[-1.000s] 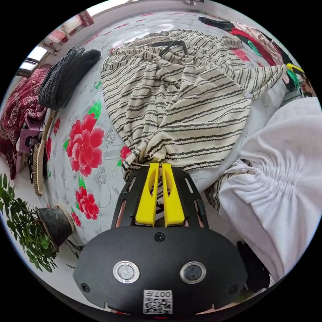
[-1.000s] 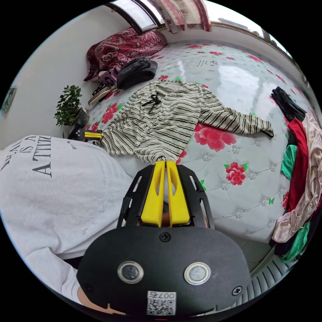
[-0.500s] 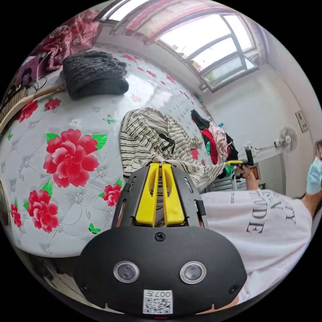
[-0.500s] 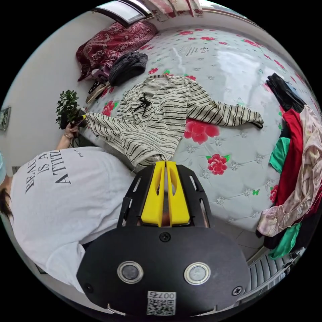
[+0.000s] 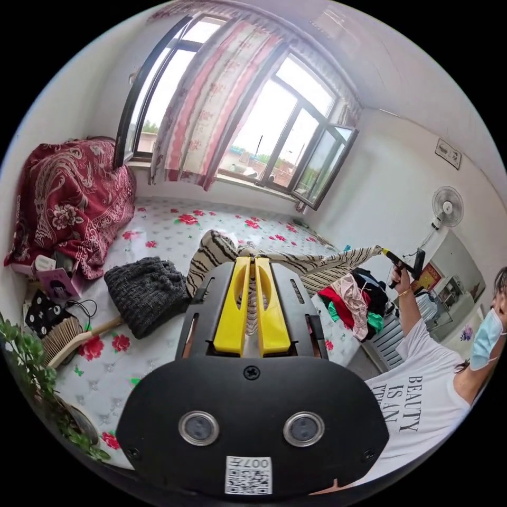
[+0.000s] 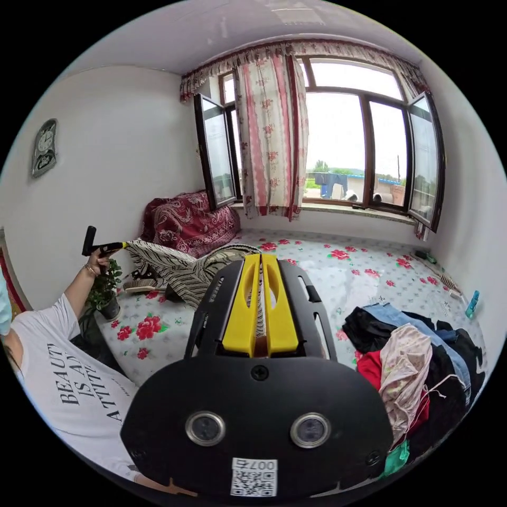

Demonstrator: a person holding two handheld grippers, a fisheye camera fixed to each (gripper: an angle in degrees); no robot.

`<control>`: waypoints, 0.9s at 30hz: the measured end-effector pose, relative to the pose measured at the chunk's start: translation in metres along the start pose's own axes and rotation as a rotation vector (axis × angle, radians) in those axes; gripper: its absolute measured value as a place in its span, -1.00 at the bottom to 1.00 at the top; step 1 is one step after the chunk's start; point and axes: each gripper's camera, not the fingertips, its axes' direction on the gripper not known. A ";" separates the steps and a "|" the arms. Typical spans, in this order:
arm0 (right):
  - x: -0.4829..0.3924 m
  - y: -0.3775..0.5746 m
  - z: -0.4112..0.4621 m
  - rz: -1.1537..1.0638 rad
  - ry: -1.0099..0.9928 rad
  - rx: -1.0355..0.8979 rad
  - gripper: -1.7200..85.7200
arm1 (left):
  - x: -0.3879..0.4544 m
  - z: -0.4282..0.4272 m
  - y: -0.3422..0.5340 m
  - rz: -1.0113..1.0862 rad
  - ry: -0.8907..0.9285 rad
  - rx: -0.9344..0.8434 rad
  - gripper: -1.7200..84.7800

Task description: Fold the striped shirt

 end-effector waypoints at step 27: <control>-0.040 0.343 0.203 0.271 -0.273 -0.971 -0.97 | -0.122 0.112 0.395 -0.540 0.023 -0.590 -0.98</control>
